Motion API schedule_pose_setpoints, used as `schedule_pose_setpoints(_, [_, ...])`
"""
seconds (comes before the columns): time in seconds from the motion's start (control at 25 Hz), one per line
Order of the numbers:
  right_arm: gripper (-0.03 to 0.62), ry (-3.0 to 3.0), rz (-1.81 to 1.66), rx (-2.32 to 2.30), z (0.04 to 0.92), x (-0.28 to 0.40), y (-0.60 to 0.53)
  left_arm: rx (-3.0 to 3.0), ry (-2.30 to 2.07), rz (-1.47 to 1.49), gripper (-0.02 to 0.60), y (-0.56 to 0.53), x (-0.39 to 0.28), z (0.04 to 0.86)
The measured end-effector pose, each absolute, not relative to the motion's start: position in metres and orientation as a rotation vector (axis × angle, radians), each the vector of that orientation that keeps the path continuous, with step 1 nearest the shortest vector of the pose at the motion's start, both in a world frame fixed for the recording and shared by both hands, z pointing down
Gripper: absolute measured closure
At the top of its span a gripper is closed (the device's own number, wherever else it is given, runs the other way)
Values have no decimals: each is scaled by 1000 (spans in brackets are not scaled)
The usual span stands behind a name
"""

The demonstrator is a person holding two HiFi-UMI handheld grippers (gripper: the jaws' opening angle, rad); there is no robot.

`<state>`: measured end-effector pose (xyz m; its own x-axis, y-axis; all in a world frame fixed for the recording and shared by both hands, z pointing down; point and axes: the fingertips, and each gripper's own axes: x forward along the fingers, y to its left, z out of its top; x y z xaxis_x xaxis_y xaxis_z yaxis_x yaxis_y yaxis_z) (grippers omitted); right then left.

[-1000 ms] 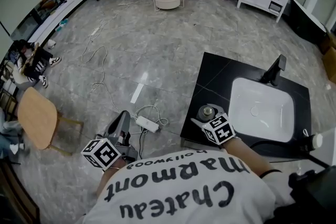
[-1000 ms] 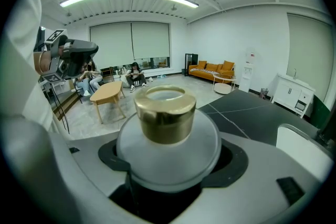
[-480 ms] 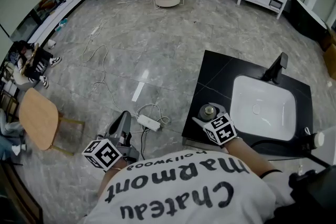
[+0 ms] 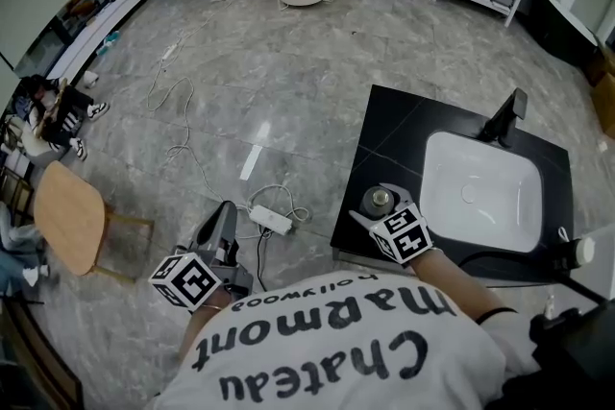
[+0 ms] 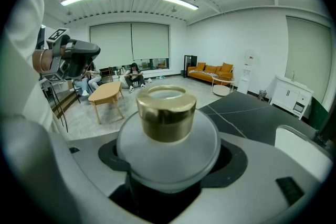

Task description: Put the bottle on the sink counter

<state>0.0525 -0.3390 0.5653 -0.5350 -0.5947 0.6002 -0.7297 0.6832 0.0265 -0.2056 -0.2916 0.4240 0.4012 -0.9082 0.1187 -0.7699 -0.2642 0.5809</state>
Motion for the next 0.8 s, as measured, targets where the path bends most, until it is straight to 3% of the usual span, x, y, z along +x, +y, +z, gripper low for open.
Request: schedule_pose_setpoints(0.8, [247, -2358, 440, 891, 555, 51, -333, 2100, -1457, -303, 566, -268, -213, 421])
